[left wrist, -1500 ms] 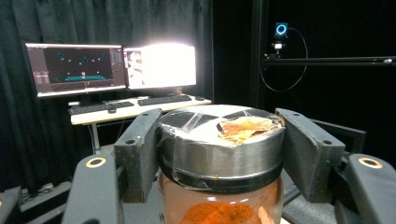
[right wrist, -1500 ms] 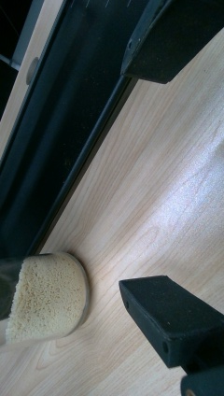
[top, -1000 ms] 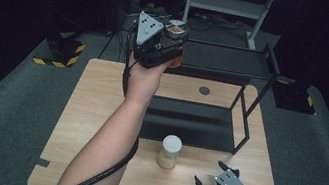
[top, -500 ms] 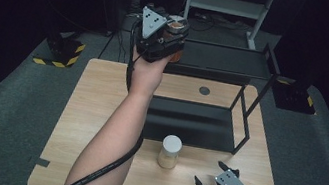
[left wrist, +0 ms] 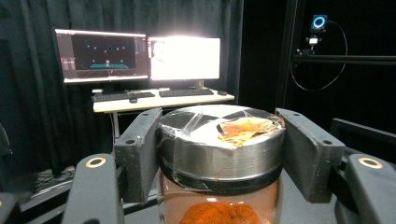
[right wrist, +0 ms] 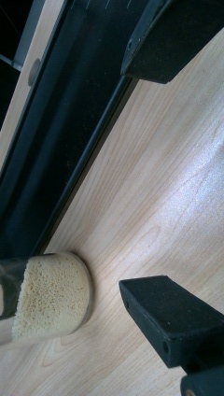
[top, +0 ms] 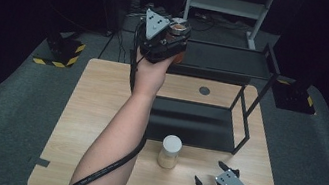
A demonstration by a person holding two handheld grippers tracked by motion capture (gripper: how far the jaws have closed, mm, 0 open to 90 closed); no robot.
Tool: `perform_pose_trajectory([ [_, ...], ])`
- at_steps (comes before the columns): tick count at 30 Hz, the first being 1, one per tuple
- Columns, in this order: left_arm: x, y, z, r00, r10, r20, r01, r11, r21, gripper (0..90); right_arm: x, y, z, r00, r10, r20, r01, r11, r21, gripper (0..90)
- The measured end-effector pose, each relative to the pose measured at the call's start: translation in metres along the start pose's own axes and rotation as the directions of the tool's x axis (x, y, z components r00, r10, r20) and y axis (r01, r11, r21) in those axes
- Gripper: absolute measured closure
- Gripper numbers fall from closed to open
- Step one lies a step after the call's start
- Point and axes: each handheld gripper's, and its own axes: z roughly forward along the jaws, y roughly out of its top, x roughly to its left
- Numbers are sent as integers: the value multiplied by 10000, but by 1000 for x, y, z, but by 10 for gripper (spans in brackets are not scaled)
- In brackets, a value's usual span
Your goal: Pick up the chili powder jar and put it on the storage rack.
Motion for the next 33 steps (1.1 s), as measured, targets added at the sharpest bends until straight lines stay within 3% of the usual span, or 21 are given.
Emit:
perform_pose_trajectory([
  [8, 1, -1, -1, 9998, 163, 99, -163, 9999, 11, 346, 1, 0, 0, 10000, -34, 15, 34, 10000, 1, 0],
  [12, 4, -1, -1, 9998, 9, 223, -10, 10000, 23, 342, 2, 1, 0, 9999, -94, 44, 94, 9999, 37, 0],
  [27, 0, 3, -2, 9998, 188, 109, -190, 9997, 162, 335, 2, 1, 0, 9999, -109, 50, 109, 9999, 42, 0],
  [29, -2, 3, -2, 9997, 241, 40, -242, 9996, 128, 318, 2, 1, 0, 9999, -106, 52, 106, 9999, 38, 0],
  [33, -8, 4, -2, 9994, 331, -119, -331, 9994, 62, 159, 2, 1, 0, 9999, -119, 44, 119, 9999, 45, 0],
])
